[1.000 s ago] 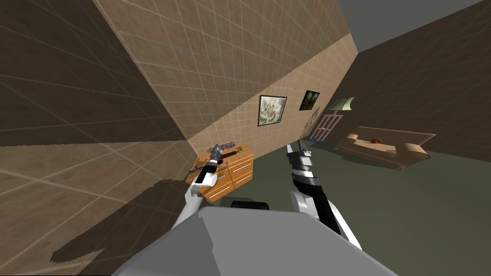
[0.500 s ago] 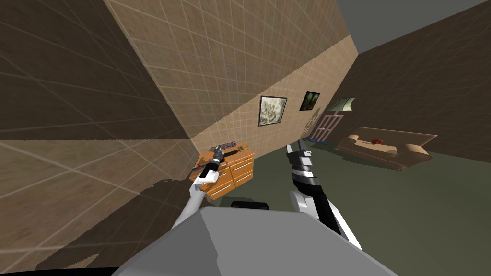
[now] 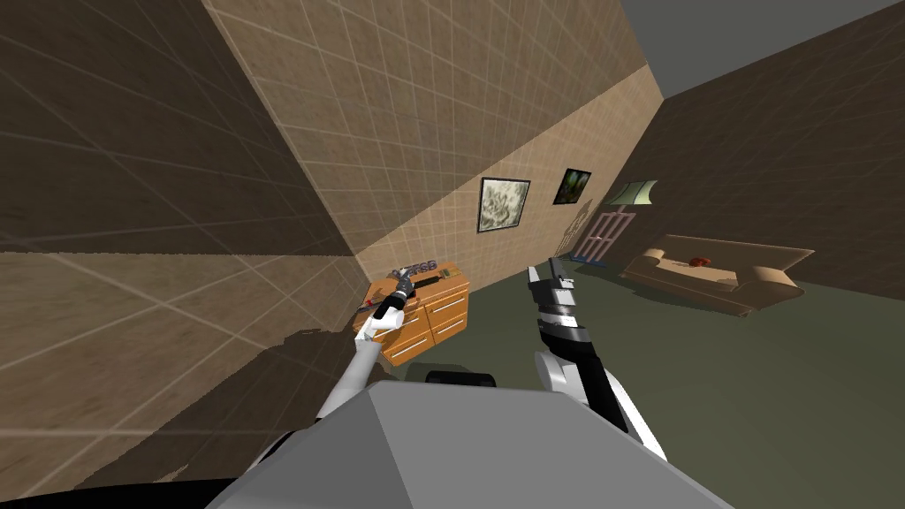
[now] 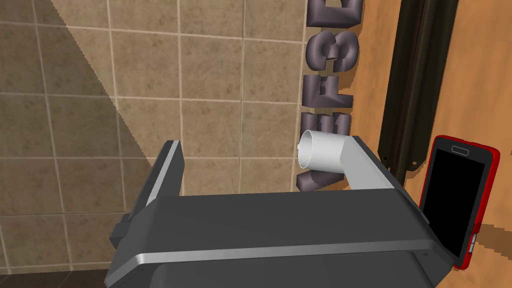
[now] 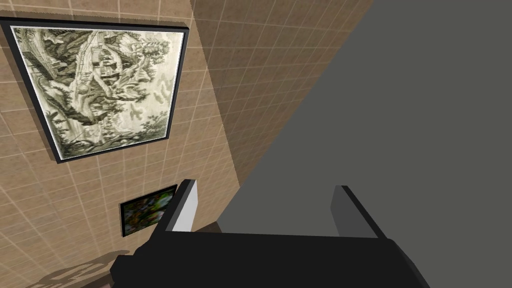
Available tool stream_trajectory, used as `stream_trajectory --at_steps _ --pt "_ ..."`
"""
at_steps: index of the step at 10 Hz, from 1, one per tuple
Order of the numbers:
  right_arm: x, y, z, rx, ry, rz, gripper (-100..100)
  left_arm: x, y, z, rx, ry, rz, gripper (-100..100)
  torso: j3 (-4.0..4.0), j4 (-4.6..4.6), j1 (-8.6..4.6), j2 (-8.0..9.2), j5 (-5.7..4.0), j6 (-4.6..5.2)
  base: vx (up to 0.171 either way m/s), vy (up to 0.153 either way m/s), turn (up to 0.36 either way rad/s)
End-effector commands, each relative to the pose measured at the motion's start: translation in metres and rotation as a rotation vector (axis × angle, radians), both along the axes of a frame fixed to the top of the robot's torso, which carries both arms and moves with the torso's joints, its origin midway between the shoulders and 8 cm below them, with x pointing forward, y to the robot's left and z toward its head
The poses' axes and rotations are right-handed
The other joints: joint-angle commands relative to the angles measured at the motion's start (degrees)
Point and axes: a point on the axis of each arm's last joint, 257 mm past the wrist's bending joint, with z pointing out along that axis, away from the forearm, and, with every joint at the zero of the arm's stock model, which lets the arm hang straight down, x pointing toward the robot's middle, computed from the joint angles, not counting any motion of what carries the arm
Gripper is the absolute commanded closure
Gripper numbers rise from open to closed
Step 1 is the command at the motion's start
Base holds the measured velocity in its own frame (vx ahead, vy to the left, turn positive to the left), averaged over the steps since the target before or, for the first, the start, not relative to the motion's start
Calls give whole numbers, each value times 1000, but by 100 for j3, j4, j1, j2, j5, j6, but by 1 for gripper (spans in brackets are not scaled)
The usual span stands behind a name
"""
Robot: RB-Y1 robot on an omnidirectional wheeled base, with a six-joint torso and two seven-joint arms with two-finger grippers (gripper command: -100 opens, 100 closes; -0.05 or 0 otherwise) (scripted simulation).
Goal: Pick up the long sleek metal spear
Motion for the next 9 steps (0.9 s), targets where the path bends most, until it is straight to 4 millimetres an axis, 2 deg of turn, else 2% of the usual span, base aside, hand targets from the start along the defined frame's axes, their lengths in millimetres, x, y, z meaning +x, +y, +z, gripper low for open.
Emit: stream_trajectory --at_steps 1,2,3,4,5,6,7,8,9 --pt "0 0 0 0 0 0 0 4 4 -17 -3 52 6 -100 0 0 0 0 0 0 -7 4 10" --pt "0 0 0 0 0 0 0 13 7 -18 -4 81 6 -100 0 0 -2 -1 0 0 -2 0 20" --pt "0 0 0 0 0 0 0 11 10 -34 -6 118 13 -100 -3 -1 -3 -5 -1 1 0 0 0" --pt "0 0 0 0 0 0 0 20 13 -35 -6 149 14 -100 -3 -1 -3 -5 -1 -1 9 -3 25" --pt "0 0 0 0 0 0 0 18 17 -51 -9 185 21 -100 -5 -2 -4 -9 -1 0 13 -3 7" --pt "0 0 0 0 0 0 0 26 22 -52 -9 214 26 -100 -5 -3 -5 -9 0 -1 22 -12 20" --pt "0 0 0 0 0 0 0 23 24 -66 -12 249 31 -100 -7 -2 -7 -13 -2 0 22 -10 10" --pt "0 0 0 0 0 0 0 30 29 -67 -13 279 37 -100 -8 -3 -7 -13 -1 0 29 -12 15" --pt "0 0 0 0 0 0 0 26 32 -82 -17 317 44 -100 -9 -3 -7 -16 -2 0 29 -9 8"
